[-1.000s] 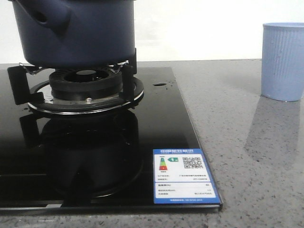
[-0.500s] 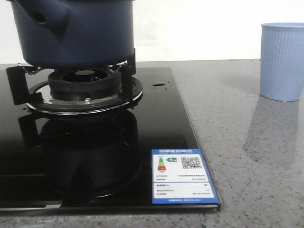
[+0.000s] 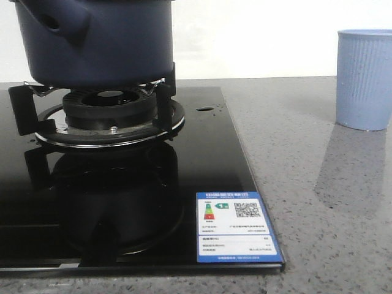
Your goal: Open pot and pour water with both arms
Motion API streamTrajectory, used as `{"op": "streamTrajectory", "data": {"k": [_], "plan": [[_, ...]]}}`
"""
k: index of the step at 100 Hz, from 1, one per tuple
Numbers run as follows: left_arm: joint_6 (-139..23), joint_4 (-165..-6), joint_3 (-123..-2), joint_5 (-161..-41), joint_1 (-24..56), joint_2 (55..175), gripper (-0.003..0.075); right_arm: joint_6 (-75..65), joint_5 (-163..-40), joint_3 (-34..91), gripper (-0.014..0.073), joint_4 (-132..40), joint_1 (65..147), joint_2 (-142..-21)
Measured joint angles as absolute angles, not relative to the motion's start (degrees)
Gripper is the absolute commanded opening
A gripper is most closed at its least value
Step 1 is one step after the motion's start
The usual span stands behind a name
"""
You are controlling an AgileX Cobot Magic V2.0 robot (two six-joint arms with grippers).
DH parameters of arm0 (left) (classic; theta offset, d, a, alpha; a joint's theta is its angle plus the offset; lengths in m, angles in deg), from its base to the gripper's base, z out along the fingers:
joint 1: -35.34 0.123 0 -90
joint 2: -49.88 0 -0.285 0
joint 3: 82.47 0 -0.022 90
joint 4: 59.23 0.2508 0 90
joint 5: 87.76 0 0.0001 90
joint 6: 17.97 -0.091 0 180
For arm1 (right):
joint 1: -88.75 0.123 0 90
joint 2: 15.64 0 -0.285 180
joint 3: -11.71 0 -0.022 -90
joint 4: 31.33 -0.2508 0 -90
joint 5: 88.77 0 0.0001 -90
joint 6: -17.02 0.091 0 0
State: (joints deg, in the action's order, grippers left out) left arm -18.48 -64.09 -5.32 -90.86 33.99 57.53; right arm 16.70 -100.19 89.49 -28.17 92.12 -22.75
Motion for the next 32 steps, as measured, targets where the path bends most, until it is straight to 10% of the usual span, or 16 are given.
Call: {"op": "streamTrajectory", "data": {"k": [32], "plan": [[-18.5,-64.1,-5.3,-90.9,34.0,57.5,-0.0016,16.6,-100.8,89.5,-0.0061,-28.3,92.1,-22.7]]}}
